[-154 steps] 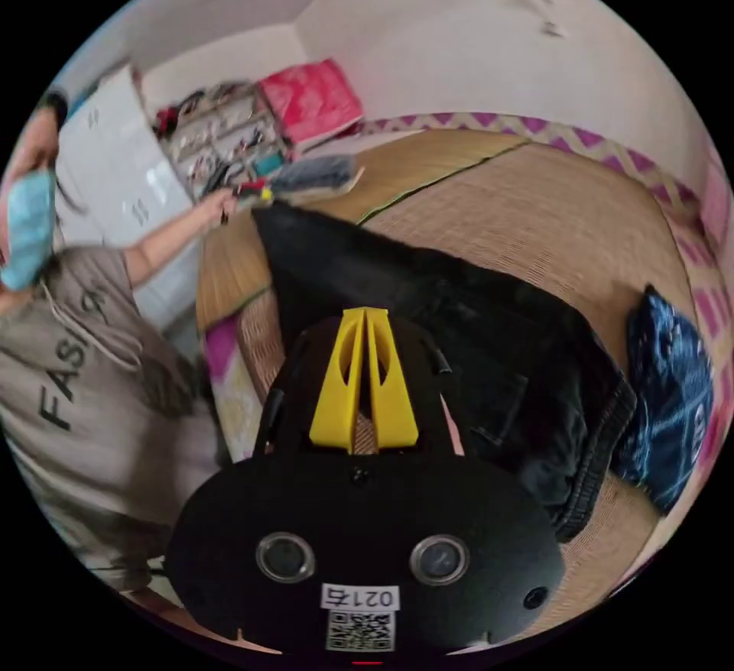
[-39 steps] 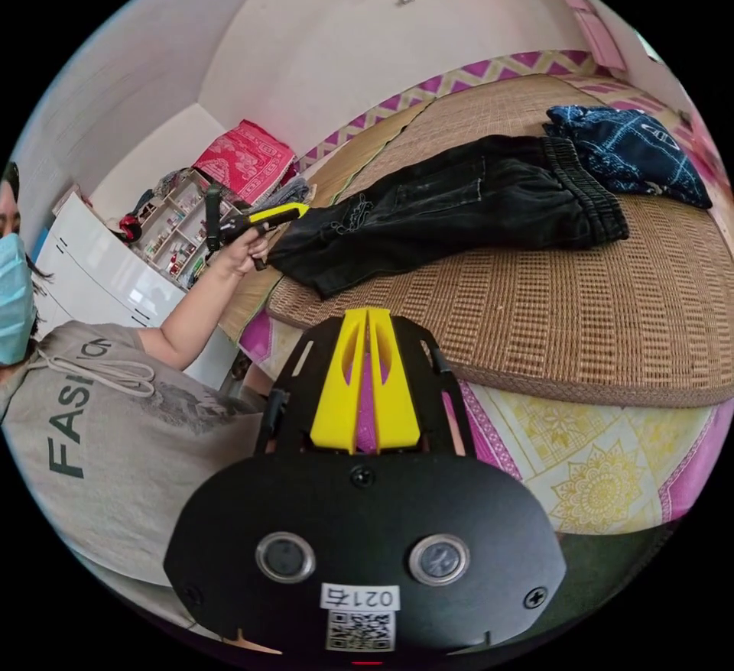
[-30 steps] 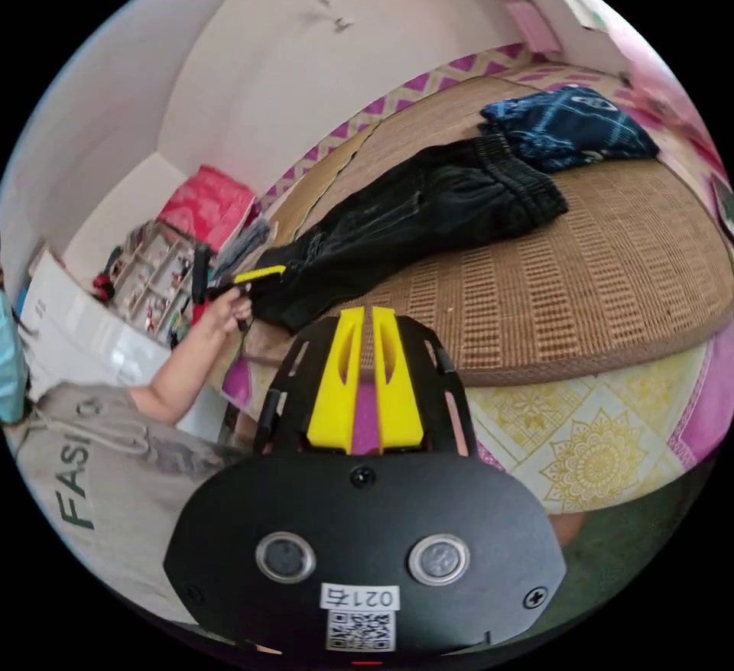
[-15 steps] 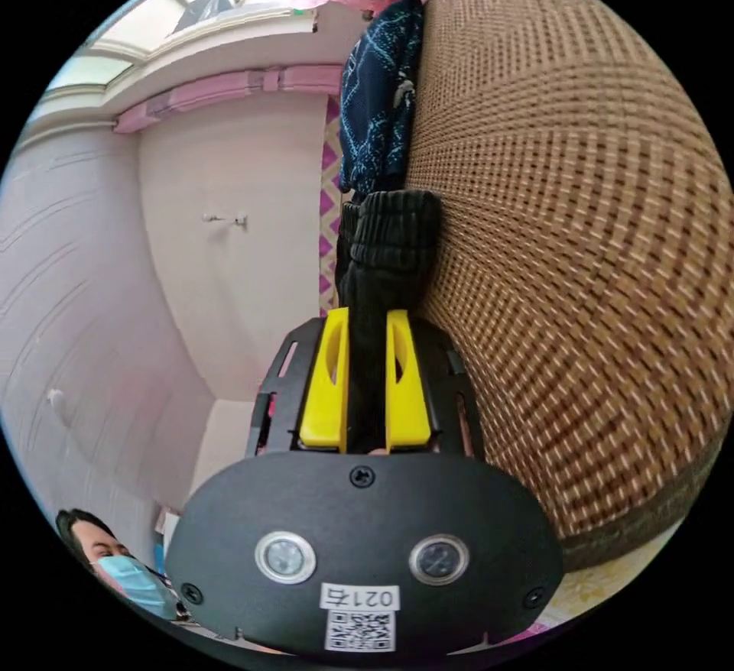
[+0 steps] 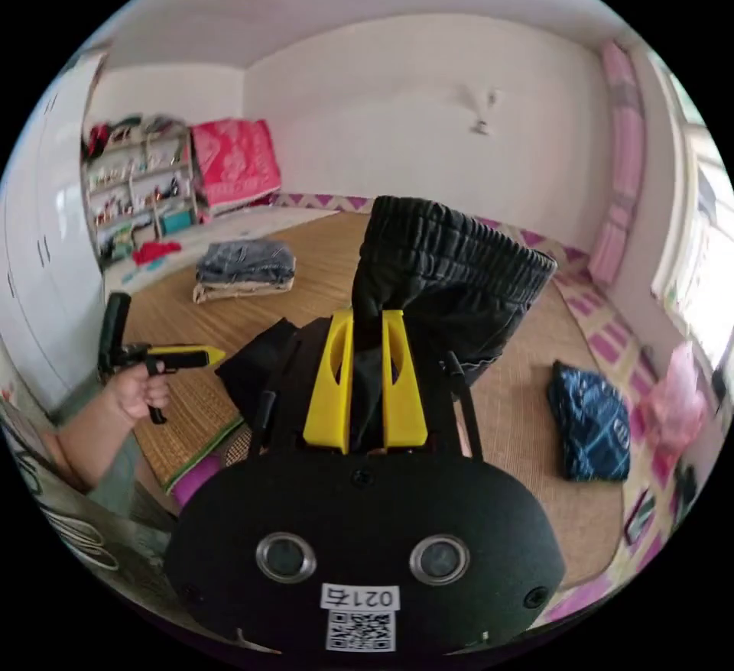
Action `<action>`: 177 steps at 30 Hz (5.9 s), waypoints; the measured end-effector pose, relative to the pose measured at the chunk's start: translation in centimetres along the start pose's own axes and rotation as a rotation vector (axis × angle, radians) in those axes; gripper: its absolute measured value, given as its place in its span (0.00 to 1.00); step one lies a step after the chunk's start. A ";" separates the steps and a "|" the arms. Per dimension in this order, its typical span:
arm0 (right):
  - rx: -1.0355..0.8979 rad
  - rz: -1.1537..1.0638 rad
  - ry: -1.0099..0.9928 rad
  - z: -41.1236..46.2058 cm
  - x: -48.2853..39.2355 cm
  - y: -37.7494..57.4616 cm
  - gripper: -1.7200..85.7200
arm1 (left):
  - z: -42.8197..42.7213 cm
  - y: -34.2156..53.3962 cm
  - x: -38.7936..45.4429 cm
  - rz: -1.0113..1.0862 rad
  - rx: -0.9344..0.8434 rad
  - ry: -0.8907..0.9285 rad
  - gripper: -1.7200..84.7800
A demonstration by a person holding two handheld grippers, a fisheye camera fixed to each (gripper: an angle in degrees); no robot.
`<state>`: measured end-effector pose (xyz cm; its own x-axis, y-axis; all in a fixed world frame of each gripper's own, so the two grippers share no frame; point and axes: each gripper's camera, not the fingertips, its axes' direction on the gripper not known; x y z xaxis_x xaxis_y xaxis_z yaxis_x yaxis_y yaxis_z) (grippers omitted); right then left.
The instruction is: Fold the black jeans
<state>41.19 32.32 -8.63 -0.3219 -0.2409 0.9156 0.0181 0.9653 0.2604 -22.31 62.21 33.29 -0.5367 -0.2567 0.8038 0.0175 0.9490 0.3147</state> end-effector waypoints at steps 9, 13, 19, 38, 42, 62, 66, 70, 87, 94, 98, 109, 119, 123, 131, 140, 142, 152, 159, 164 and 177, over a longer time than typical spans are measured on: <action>-0.351 -0.761 0.256 21.6 -32.2 5.0 0.09 | -7.9 10.0 -6.3 -0.087 -0.015 -0.081 0.01; -0.285 -0.710 0.275 20.2 -34.1 2.5 0.09 | -10.3 12.0 -7.5 -0.099 0.034 -0.068 0.01; -0.360 -0.685 0.091 20.5 -33.4 2.0 0.09 | -6.3 8.6 -6.2 -0.036 0.070 0.076 0.01; -0.579 -0.195 -0.147 22.5 -7.4 6.3 0.01 | 6.8 13.3 -13.1 -0.170 -0.211 -0.019 0.01; -0.549 -0.050 -0.302 21.7 -2.0 4.3 0.01 | 4.0 14.8 -9.9 -0.181 -0.148 0.158 0.01; -0.881 0.516 -1.383 47.3 11.2 11.4 0.01 | 17.5 33.8 -16.8 -1.019 -0.368 0.634 0.01; -0.882 0.517 -1.381 48.5 12.7 11.7 0.01 | 17.9 34.8 -17.0 -1.023 -0.374 0.623 0.01; -0.881 0.517 -1.382 49.6 14.1 12.1 0.01 | 18.1 35.6 -17.0 -1.024 -0.374 0.625 0.01; -0.881 0.523 -1.387 52.3 16.1 13.9 0.01 | 18.5 38.3 -15.8 -1.028 -0.375 0.628 0.01; -0.881 0.524 -1.389 52.8 15.9 14.7 0.01 | 18.6 38.9 -15.1 -1.029 -0.376 0.628 0.01; -0.881 0.525 -1.390 52.9 15.6 15.2 0.01 | 18.7 39.1 -14.8 -1.029 -0.376 0.629 0.01; -0.881 0.527 -1.392 52.7 14.6 16.5 0.01 | 18.9 39.3 -13.8 -1.030 -0.376 0.629 0.01; -0.880 0.528 -1.393 52.0 13.4 18.0 0.01 | 19.4 38.9 -13.1 -1.029 -0.376 0.630 0.01; -0.880 0.528 -1.393 51.6 13.1 18.6 0.01 | 19.6 38.5 -12.8 -1.029 -0.376 0.630 0.01; -0.880 0.529 -1.393 50.5 12.2 20.2 0.01 | 20.2 37.8 -12.3 -1.028 -0.376 0.630 0.01; -0.891 0.555 -1.387 49.0 11.3 22.3 0.01 | 21.2 36.7 -11.4 -1.030 -0.377 0.628 0.01; -0.886 0.560 -1.389 48.7 11.2 22.7 0.01 | 21.4 36.4 -11.2 -1.034 -0.367 0.625 0.01; -0.694 0.476 -1.393 43.3 10.7 24.4 0.01 | 19.7 34.4 -8.3 -0.779 -0.111 0.773 0.01; -0.384 0.321 -1.031 30.7 13.6 23.4 0.06 | 9.3 29.3 -3.1 -0.303 0.058 0.614 0.01; -0.203 0.278 -0.463 25.1 20.3 23.5 0.10 | 5.9 26.7 -2.1 -0.099 0.077 0.481 0.01; -0.504 0.615 -0.839 35.9 30.2 27.6 0.14 | 17.6 11.4 -18.4 -0.403 -0.320 0.267 0.25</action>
<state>-1.98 55.28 15.20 -0.6515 0.5807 0.4881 0.7050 0.7012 0.1067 -27.05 81.00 13.18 -0.3236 -0.6626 0.6755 0.1326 0.6751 0.7257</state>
